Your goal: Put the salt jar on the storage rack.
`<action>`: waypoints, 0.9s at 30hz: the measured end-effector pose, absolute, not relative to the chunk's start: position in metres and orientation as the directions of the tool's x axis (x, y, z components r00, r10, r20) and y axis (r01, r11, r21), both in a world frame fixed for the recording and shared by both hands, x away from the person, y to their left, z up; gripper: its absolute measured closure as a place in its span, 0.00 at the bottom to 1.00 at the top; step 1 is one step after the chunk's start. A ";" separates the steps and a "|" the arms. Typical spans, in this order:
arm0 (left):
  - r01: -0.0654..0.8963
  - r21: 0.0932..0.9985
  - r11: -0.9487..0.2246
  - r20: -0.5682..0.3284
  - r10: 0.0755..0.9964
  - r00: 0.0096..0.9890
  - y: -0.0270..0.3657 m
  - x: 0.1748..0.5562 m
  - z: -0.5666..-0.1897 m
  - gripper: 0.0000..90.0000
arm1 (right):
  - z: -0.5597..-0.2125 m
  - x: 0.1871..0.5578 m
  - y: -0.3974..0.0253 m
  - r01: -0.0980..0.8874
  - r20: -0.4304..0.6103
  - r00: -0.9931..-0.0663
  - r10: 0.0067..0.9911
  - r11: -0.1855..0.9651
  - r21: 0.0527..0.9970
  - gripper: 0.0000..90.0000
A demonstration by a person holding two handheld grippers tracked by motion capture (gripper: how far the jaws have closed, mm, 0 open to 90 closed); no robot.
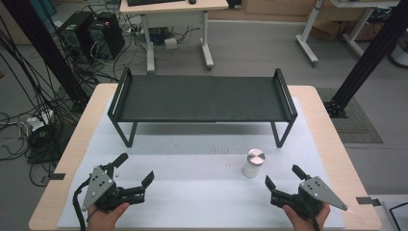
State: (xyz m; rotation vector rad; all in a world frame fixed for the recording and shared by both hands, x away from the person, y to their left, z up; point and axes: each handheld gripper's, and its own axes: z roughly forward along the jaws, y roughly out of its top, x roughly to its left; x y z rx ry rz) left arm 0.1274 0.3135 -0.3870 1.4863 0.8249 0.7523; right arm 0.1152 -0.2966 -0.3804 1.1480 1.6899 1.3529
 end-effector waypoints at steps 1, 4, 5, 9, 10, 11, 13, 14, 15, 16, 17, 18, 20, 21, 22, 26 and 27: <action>0.068 0.997 -0.030 -0.011 0.843 0.538 0.314 0.127 -0.387 0.02 | -0.380 0.116 -0.296 0.221 0.018 -0.384 0.923 0.073 0.973 0.06; 0.071 0.997 -0.034 -0.010 0.842 0.540 0.314 0.125 -0.388 0.02 | -0.382 0.120 -0.293 0.220 0.017 -0.392 0.920 0.076 0.972 0.06; 0.071 0.997 -0.033 -0.010 0.842 0.539 0.314 0.125 -0.388 0.02 | -0.383 0.122 -0.291 0.219 0.011 -0.396 0.918 0.083 0.972 0.06; 0.077 0.997 -0.031 -0.015 0.845 0.535 0.315 0.125 -0.389 0.02 | -0.384 0.129 -0.286 0.224 0.004 -0.407 0.913 0.095 0.970 0.06; 0.077 0.997 -0.030 -0.015 0.845 0.534 0.315 0.125 -0.389 0.02 | -0.386 0.133 -0.284 0.225 0.005 -0.414 0.910 0.097 0.970 0.07; 0.077 0.997 -0.031 -0.015 0.845 0.534 0.315 0.125 -0.389 0.02 | -0.386 0.133 -0.284 0.225 0.005 -0.414 0.910 0.097 0.970 0.07; 0.078 0.997 -0.031 -0.015 0.846 0.533 0.315 0.125 -0.389 0.02 | -0.389 0.138 -0.282 0.224 0.010 -0.422 0.906 0.094 0.970 0.07; 0.078 0.996 -0.032 -0.014 0.846 0.533 0.315 0.125 -0.389 0.02 | -0.390 0.141 -0.280 0.224 0.012 -0.430 0.903 0.094 0.970 0.07; 0.078 0.996 -0.030 -0.016 0.847 0.532 0.315 0.125 -0.389 0.02 | -0.392 0.143 -0.278 0.227 0.013 -0.435 0.900 0.096 0.969 0.07; 0.080 0.996 -0.030 -0.017 0.847 0.532 0.315 0.125 -0.389 0.02 | -0.393 0.146 -0.277 0.229 0.013 -0.442 0.897 0.099 0.968 0.07; 0.082 0.996 -0.029 -0.019 0.846 0.533 0.315 0.125 -0.389 0.02 | -0.393 0.149 -0.276 0.232 0.012 -0.448 0.894 0.103 0.967 0.07; 0.083 0.996 -0.027 -0.022 0.846 0.533 0.315 0.125 -0.389 0.02 | -0.394 0.151 -0.274 0.234 0.012 -0.453 0.891 0.106 0.966 0.07; 0.085 0.996 -0.028 -0.022 0.846 0.532 0.315 0.125 -0.389 0.02 | -0.395 0.157 -0.271 0.238 0.010 -0.464 0.886 0.114 0.964 0.07; 0.086 0.996 -0.028 -0.022 0.847 0.532 0.314 0.125 -0.389 0.02 | -0.397 0.161 -0.268 0.243 0.012 -0.468 0.884 0.116 0.963 0.07; 0.087 0.996 -0.028 -0.023 0.847 0.532 0.314 0.125 -0.390 0.02 | -0.397 0.161 -0.268 0.243 0.012 -0.468 0.884 0.116 0.963 0.08; 0.090 0.996 -0.028 -0.024 0.847 0.532 0.314 0.125 -0.390 0.02 | -0.403 0.171 -0.262 0.255 0.018 -0.473 0.881 0.117 0.960 0.10; 0.089 0.996 -0.028 -0.024 0.847 0.531 0.314 0.125 -0.390 0.02 | -0.404 0.173 -0.261 0.256 0.018 -0.473 0.881 0.117 0.960 0.11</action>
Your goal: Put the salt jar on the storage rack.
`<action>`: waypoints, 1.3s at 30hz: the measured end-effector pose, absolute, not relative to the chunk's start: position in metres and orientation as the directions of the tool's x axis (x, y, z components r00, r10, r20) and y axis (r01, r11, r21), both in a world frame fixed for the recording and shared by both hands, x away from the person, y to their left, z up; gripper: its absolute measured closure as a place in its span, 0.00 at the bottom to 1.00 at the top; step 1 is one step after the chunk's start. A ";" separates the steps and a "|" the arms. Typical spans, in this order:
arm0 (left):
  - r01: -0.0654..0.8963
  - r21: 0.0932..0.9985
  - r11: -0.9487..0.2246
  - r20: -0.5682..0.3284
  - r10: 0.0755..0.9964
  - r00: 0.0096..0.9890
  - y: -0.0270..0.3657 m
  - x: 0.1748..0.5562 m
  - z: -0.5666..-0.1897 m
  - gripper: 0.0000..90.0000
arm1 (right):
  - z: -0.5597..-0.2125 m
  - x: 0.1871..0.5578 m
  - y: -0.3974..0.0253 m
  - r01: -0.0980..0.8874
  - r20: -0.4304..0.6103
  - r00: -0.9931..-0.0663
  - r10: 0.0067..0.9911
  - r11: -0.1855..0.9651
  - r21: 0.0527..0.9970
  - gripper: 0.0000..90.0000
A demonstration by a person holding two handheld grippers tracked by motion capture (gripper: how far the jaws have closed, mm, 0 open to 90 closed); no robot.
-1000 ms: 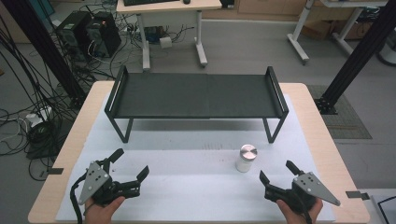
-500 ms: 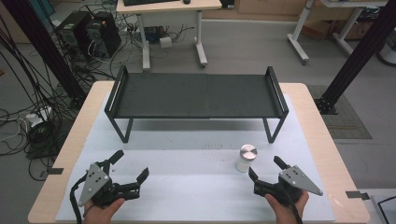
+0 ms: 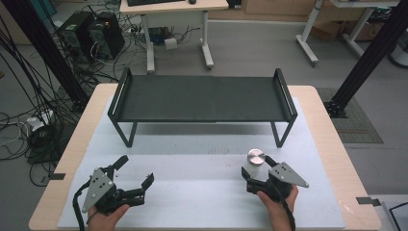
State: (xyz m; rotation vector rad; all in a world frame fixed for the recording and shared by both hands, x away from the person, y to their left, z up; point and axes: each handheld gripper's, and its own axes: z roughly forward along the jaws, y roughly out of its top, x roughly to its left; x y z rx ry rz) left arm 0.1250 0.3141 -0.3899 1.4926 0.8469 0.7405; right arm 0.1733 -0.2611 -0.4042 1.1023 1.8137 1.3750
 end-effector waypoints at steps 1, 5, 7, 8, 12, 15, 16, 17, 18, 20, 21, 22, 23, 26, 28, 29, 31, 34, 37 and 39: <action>0.090 0.996 -0.028 -0.025 0.847 0.531 0.314 0.125 -0.390 0.02 | -0.405 0.175 -0.260 0.258 0.020 -0.473 0.881 0.117 0.959 0.11; 0.095 0.995 -0.028 -0.027 0.849 0.527 0.315 0.125 -0.391 0.02 | -0.410 0.182 -0.257 0.265 0.024 -0.467 0.884 0.114 0.957 0.14; 0.096 0.995 -0.027 -0.028 0.850 0.526 0.315 0.125 -0.391 0.02 | -0.411 0.185 -0.254 0.266 0.022 -0.467 0.884 0.117 0.957 0.16; 0.096 0.995 -0.027 -0.028 0.851 0.525 0.315 0.125 -0.391 0.02 | -0.411 0.185 -0.254 0.266 0.022 -0.467 0.884 0.117 0.957 0.16; 0.097 0.995 -0.024 -0.030 0.854 0.520 0.316 0.124 -0.391 0.02 | -0.411 0.188 -0.252 0.275 0.021 -0.462 0.886 0.121 0.954 0.20; 0.098 0.995 -0.024 -0.031 0.854 0.520 0.316 0.124 -0.392 0.02 | -0.411 0.190 -0.251 0.279 0.018 -0.465 0.885 0.128 0.952 0.24; 0.099 0.995 -0.023 -0.032 0.854 0.520 0.316 0.124 -0.392 0.02 | -0.410 0.191 -0.251 0.282 0.015 -0.467 0.884 0.133 0.950 0.27; 0.098 0.995 -0.024 -0.031 0.854 0.519 0.316 0.124 -0.392 0.02 | -0.410 0.191 -0.251 0.285 0.012 -0.465 0.885 0.137 0.949 0.28; 0.099 0.995 -0.024 -0.031 0.854 0.519 0.316 0.124 -0.392 0.02 | -0.410 0.191 -0.250 0.285 0.010 -0.463 0.886 0.138 0.949 0.30; 0.100 0.995 -0.023 -0.033 0.854 0.519 0.316 0.124 -0.392 0.02 | -0.410 0.192 -0.250 0.288 0.011 -0.465 0.885 0.139 0.947 0.32; 0.101 0.995 -0.022 -0.033 0.855 0.518 0.316 0.124 -0.392 0.02 | -0.409 0.193 -0.250 0.290 0.011 -0.465 0.885 0.140 0.947 0.33; 0.101 0.995 -0.022 -0.034 0.855 0.518 0.316 0.124 -0.392 0.02 | -0.409 0.193 -0.250 0.293 0.012 -0.467 0.884 0.142 0.945 0.34; 0.101 0.995 -0.023 -0.033 0.855 0.518 0.316 0.124 -0.392 0.02 | -0.408 0.194 -0.250 0.295 0.010 -0.469 0.883 0.146 0.944 0.35; 0.101 0.995 -0.021 -0.034 0.856 0.516 0.317 0.124 -0.393 0.02 | -0.408 0.194 -0.249 0.295 0.003 -0.472 0.882 0.155 0.943 0.40; 0.102 0.995 -0.020 -0.035 0.857 0.514 0.317 0.124 -0.393 0.02 | -0.408 0.195 -0.249 0.295 0.001 -0.474 0.881 0.157 0.943 0.43; 0.101 0.995 -0.019 -0.036 0.857 0.515 0.318 0.124 -0.393 0.02 | -0.408 0.195 -0.249 0.294 0.000 -0.475 0.880 0.158 0.943 0.43; 0.104 0.994 -0.019 -0.037 0.857 0.514 0.318 0.124 -0.393 0.02 | -0.407 0.195 -0.248 0.293 -0.006 -0.470 0.883 0.162 0.942 0.47; 0.102 0.995 -0.018 -0.037 0.858 0.513 0.319 0.123 -0.394 0.02 | -0.407 0.195 -0.248 0.293 -0.009 -0.470 0.883 0.165 0.942 0.48; 0.102 0.995 -0.017 -0.038 0.857 0.513 0.319 0.123 -0.394 0.02 | -0.406 0.194 -0.247 0.295 -0.014 -0.466 0.885 0.170 0.940 0.48; 0.101 0.995 -0.018 -0.036 0.857 0.514 0.319 0.123 -0.394 0.02 | -0.406 0.195 -0.247 0.296 -0.014 -0.466 0.885 0.171 0.940 0.48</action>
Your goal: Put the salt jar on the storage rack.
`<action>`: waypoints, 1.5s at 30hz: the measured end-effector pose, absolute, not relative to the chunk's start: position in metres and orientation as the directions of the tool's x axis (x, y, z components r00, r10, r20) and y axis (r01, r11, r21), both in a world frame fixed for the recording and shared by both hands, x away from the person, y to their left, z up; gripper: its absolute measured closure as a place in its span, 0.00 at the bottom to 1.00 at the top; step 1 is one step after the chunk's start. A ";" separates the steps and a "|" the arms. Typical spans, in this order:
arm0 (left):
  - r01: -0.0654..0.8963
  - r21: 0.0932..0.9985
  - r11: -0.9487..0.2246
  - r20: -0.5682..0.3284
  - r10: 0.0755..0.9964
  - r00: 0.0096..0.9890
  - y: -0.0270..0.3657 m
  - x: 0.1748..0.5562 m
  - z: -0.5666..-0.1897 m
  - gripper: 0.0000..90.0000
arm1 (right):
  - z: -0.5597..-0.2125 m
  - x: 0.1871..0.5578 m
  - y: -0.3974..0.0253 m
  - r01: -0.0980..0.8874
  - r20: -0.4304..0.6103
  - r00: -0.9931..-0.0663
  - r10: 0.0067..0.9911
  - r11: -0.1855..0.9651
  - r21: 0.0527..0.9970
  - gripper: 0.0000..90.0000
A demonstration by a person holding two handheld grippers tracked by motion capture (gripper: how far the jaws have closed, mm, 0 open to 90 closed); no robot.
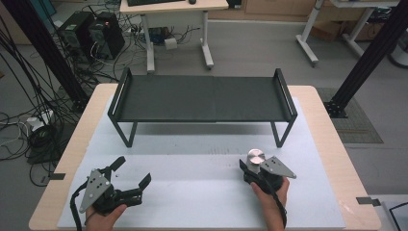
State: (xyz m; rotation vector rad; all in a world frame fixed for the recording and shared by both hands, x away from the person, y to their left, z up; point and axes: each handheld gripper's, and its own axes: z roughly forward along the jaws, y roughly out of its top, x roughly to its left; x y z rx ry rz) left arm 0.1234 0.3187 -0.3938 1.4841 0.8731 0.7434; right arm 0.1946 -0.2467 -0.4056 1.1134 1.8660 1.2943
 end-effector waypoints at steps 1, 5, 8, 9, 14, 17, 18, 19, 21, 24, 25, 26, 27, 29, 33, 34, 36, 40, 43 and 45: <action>0.100 0.995 -0.018 -0.037 0.857 0.514 0.319 0.123 -0.394 0.02 | -0.405 0.195 -0.246 0.298 -0.015 -0.465 0.885 0.172 0.939 0.48; 0.100 0.995 -0.015 -0.038 0.857 0.514 0.320 0.123 -0.394 0.02 | -0.400 0.196 -0.246 0.312 -0.014 -0.466 0.885 0.179 0.933 0.48; 0.101 0.995 -0.014 -0.040 0.857 0.513 0.321 0.124 -0.394 0.02 | -0.394 0.194 -0.246 0.313 -0.016 -0.473 0.881 0.185 0.931 0.48; 0.101 0.995 -0.015 -0.039 0.857 0.514 0.322 0.124 -0.394 0.02 | -0.391 0.193 -0.246 0.310 -0.018 -0.478 0.878 0.187 0.932 0.48; 0.100 0.995 -0.009 -0.044 0.856 0.515 0.323 0.126 -0.395 0.02 | -0.374 0.189 -0.247 0.291 -0.026 -0.490 0.871 0.192 0.937 0.48; 0.100 0.995 -0.007 -0.046 0.855 0.517 0.323 0.127 -0.395 0.02 | -0.362 0.189 -0.246 0.283 -0.032 -0.499 0.866 0.198 0.938 0.48; 0.100 0.995 -0.006 -0.047 0.855 0.517 0.323 0.128 -0.394 0.02 | -0.356 0.189 -0.246 0.279 -0.031 -0.505 0.862 0.197 0.940 0.48; 0.099 0.995 -0.006 -0.046 0.854 0.518 0.324 0.128 -0.394 0.02 | -0.351 0.189 -0.246 0.276 -0.030 -0.511 0.859 0.197 0.941 0.48; 0.098 0.995 -0.003 -0.049 0.854 0.518 0.323 0.129 -0.393 0.02 | -0.341 0.190 -0.245 0.269 -0.032 -0.522 0.853 0.200 0.942 0.48; 0.097 0.995 -0.002 -0.050 0.850 0.524 0.323 0.130 -0.393 0.02 | -0.327 0.192 -0.243 0.257 -0.033 -0.538 0.842 0.201 0.945 0.48; 0.097 0.995 -0.005 -0.047 0.849 0.526 0.323 0.130 -0.393 0.02 | -0.322 0.194 -0.243 0.252 -0.033 -0.545 0.838 0.201 0.947 0.48; 0.097 0.995 -0.004 -0.048 0.848 0.527 0.323 0.130 -0.393 0.02 | -0.318 0.195 -0.242 0.248 -0.034 -0.551 0.834 0.202 0.947 0.48; 0.096 0.995 -0.002 -0.049 0.847 0.529 0.323 0.130 -0.393 0.02 | -0.313 0.196 -0.241 0.245 -0.033 -0.557 0.830 0.201 0.949 0.48; 0.095 0.995 0.000 -0.050 0.848 0.527 0.323 0.129 -0.393 0.02 | -0.304 0.200 -0.240 0.233 -0.037 -0.567 0.823 0.204 0.951 0.48; 0.095 0.995 0.005 -0.055 0.849 0.526 0.324 0.128 -0.393 0.02 | -0.285 0.207 -0.234 0.215 -0.051 -0.577 0.815 0.212 0.954 0.48; 0.096 0.995 0.007 -0.057 0.848 0.526 0.325 0.128 -0.393 0.02 | -0.281 0.209 -0.233 0.208 -0.055 -0.579 0.814 0.213 0.955 0.48; 0.099 0.995 0.010 -0.060 0.849 0.525 0.325 0.127 -0.393 0.02 | -0.274 0.213 -0.232 0.201 -0.057 -0.585 0.809 0.213 0.956 0.48; 0.101 0.995 0.014 -0.065 0.852 0.519 0.327 0.125 -0.392 0.02 | -0.258 0.223 -0.225 0.191 -0.067 -0.585 0.808 0.217 0.957 0.48; 0.105 0.994 0.020 -0.071 0.855 0.514 0.329 0.125 -0.391 0.02 | -0.250 0.232 -0.222 0.189 -0.056 -0.591 0.804 0.205 0.960 0.48; 0.105 0.994 0.022 -0.073 0.855 0.514 0.329 0.125 -0.390 0.02 | -0.245 0.239 -0.220 0.188 -0.050 -0.591 0.805 0.198 0.962 0.48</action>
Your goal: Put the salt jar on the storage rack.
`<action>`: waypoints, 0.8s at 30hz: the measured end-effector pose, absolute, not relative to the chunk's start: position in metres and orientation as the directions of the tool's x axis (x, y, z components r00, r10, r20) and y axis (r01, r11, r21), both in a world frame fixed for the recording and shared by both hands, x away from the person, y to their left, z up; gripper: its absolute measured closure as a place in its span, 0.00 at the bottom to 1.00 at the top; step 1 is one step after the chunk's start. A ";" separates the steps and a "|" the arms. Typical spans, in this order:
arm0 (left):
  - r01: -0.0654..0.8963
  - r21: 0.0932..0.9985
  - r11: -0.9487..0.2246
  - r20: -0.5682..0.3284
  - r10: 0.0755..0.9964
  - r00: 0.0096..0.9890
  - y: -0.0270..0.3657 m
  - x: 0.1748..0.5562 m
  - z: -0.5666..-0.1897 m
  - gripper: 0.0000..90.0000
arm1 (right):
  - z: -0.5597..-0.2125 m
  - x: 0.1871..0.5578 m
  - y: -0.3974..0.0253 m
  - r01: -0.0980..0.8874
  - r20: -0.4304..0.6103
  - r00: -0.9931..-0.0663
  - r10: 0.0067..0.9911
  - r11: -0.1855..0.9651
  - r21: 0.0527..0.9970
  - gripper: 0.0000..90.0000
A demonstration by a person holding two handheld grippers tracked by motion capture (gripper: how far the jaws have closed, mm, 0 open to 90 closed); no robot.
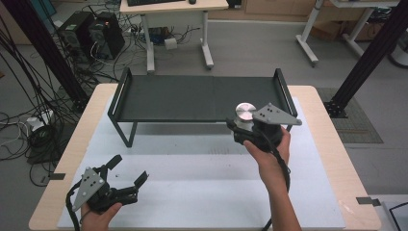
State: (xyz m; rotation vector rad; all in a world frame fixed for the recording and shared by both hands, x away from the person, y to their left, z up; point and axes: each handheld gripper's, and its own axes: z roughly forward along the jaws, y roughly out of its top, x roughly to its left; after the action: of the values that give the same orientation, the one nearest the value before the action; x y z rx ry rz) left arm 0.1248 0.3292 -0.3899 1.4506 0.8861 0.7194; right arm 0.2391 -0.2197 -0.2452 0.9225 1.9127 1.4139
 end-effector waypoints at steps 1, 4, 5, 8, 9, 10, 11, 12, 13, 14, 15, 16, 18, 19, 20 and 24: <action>0.105 0.994 0.024 -0.075 0.854 0.514 0.329 0.125 -0.390 0.02 | -0.243 0.242 -0.218 0.189 -0.047 -0.589 0.807 0.194 0.963 0.48; 0.107 0.994 0.027 -0.079 0.853 0.516 0.329 0.126 -0.389 0.02 | -0.235 0.254 -0.212 0.192 -0.048 -0.583 0.811 0.194 0.962 0.48; 0.110 0.994 0.030 -0.083 0.852 0.517 0.329 0.127 -0.389 0.02 | -0.232 0.258 -0.210 0.190 -0.049 -0.581 0.813 0.193 0.963 0.48; 0.114 0.993 0.028 -0.083 0.850 0.520 0.329 0.130 -0.388 0.02 | -0.226 0.269 -0.204 0.184 -0.060 -0.575 0.816 0.200 0.962 0.48; 0.115 0.993 0.028 -0.084 0.850 0.520 0.329 0.130 -0.387 0.02 | -0.224 0.274 -0.201 0.184 -0.062 -0.573 0.817 0.202 0.962 0.48; 0.114 0.993 0.028 -0.084 0.851 0.519 0.329 0.131 -0.387 0.02 | -0.222 0.278 -0.199 0.182 -0.065 -0.571 0.819 0.203 0.962 0.48; 0.112 0.993 0.027 -0.082 0.851 0.518 0.329 0.131 -0.386 0.02 | -0.222 0.282 -0.198 0.181 -0.065 -0.568 0.820 0.202 0.963 0.48; 0.113 0.993 0.030 -0.084 0.851 0.518 0.330 0.132 -0.386 0.02 | -0.221 0.286 -0.196 0.182 -0.061 -0.564 0.824 0.196 0.963 0.48; 0.113 0.993 0.033 -0.087 0.851 0.518 0.330 0.132 -0.385 0.02 | -0.221 0.291 -0.194 0.182 -0.064 -0.558 0.827 0.197 0.963 0.48; 0.113 0.993 0.031 -0.085 0.851 0.517 0.331 0.133 -0.385 0.02 | -0.220 0.296 -0.192 0.186 -0.061 -0.554 0.830 0.195 0.963 0.48; 0.112 0.993 0.031 -0.085 0.852 0.516 0.331 0.134 -0.384 0.02 | -0.220 0.302 -0.190 0.191 -0.061 -0.550 0.833 0.197 0.962 0.48; 0.112 0.993 0.033 -0.087 0.853 0.515 0.331 0.135 -0.384 0.02 | -0.220 0.306 -0.187 0.195 -0.065 -0.544 0.837 0.202 0.960 0.48; 0.109 0.993 0.036 -0.087 0.852 0.515 0.331 0.136 -0.383 0.02 | -0.219 0.317 -0.183 0.203 -0.071 -0.532 0.844 0.209 0.957 0.48; 0.109 0.993 0.039 -0.090 0.853 0.515 0.331 0.137 -0.383 0.02 | -0.220 0.322 -0.181 0.207 -0.066 -0.527 0.847 0.204 0.957 0.48; 0.108 0.993 0.038 -0.088 0.853 0.514 0.331 0.137 -0.382 0.02 | -0.220 0.327 -0.180 0.208 -0.065 -0.522 0.851 0.201 0.957 0.48; 0.106 0.993 0.047 -0.095 0.855 0.509 0.332 0.139 -0.382 0.02 | -0.225 0.344 -0.173 0.227 -0.062 -0.485 0.872 0.194 0.954 0.48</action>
State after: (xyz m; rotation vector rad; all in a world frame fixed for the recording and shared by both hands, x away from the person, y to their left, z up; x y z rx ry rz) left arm 0.1386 0.3324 -0.3825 1.4273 0.8972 0.7088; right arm 0.3438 -0.1728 -0.2253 1.0282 1.8425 1.3116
